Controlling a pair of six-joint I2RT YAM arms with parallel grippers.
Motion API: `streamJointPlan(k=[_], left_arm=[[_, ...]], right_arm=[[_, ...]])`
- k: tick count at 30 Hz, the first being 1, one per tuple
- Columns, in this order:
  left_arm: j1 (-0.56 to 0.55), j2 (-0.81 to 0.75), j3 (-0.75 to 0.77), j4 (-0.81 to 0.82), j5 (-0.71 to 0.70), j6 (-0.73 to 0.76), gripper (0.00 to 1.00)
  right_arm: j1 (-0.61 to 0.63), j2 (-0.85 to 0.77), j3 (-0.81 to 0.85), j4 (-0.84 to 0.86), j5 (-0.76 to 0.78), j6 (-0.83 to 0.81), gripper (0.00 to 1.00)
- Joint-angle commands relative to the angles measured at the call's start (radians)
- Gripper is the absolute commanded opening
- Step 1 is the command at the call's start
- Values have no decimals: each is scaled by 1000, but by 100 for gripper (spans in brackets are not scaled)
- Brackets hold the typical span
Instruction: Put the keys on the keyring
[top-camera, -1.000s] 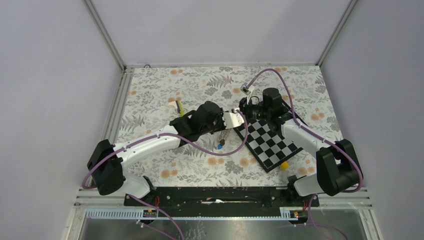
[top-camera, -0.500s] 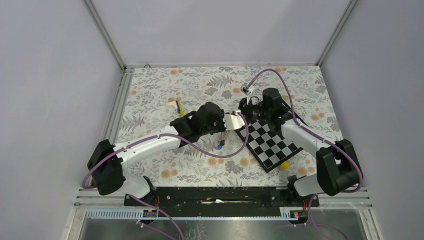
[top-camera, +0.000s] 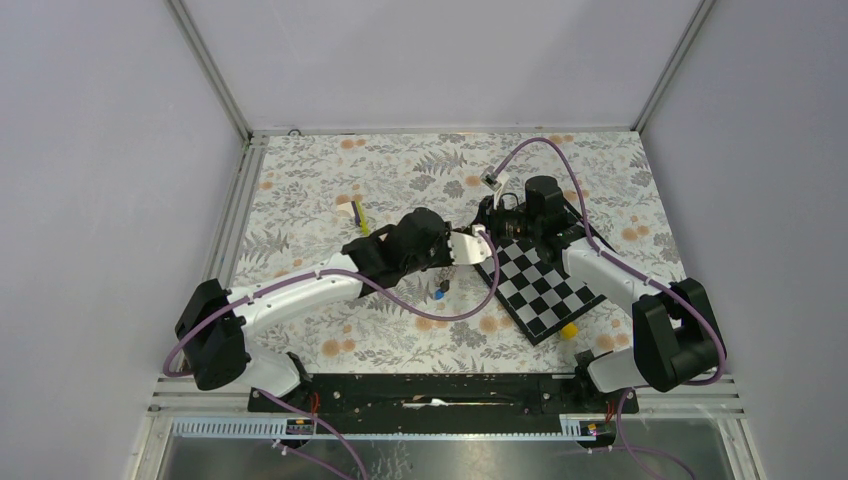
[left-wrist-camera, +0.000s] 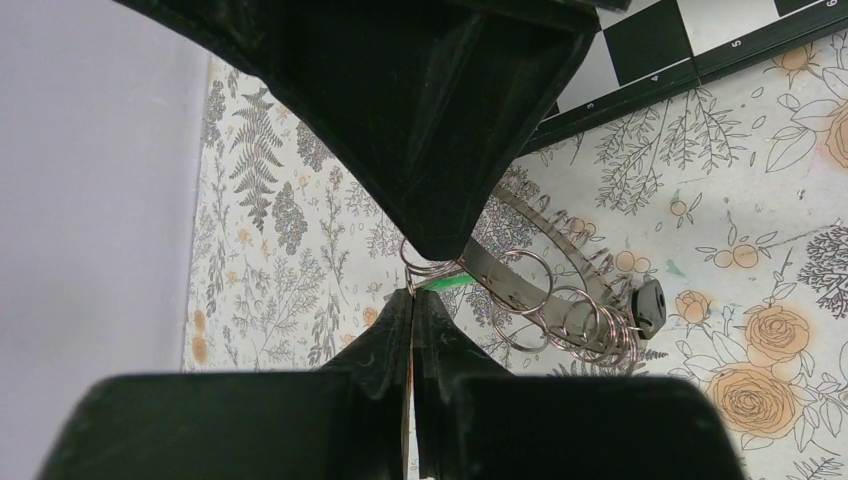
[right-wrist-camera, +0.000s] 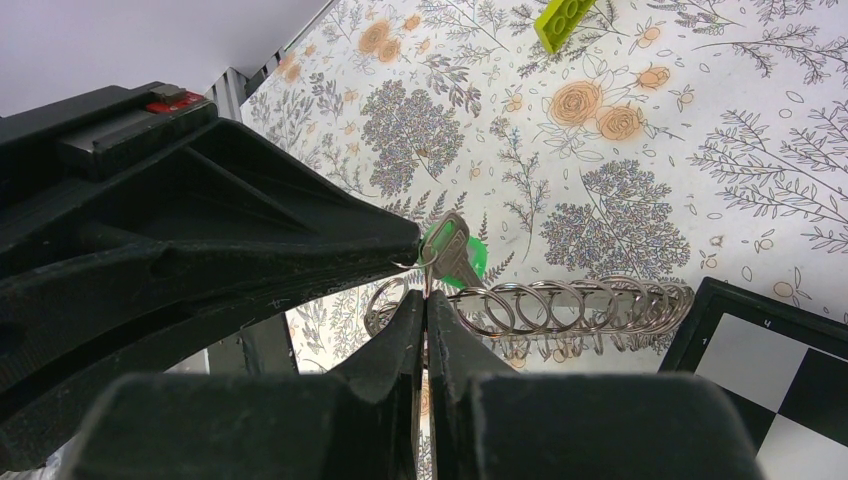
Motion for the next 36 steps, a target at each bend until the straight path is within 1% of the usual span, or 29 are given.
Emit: streamJointPlan(k=[1, 11, 20, 31, 36], left_arm=[[-25, -9, 1, 1, -5, 20, 0], [-35, -4, -4, -7, -14, 30, 0], [-34, -20, -8, 17, -27, 8, 0], [-9, -24, 14, 26, -30, -30, 0], [0, -28, 17, 7, 25, -46, 0]], right_arm=[[5, -23, 31, 58, -8, -2, 0], [5, -25, 32, 57, -7, -5, 0], [4, -26, 32, 54, -4, -10, 0], [5, -34, 34, 47, -4, -20, 0], [4, -45, 26, 59, -5, -23, 0]])
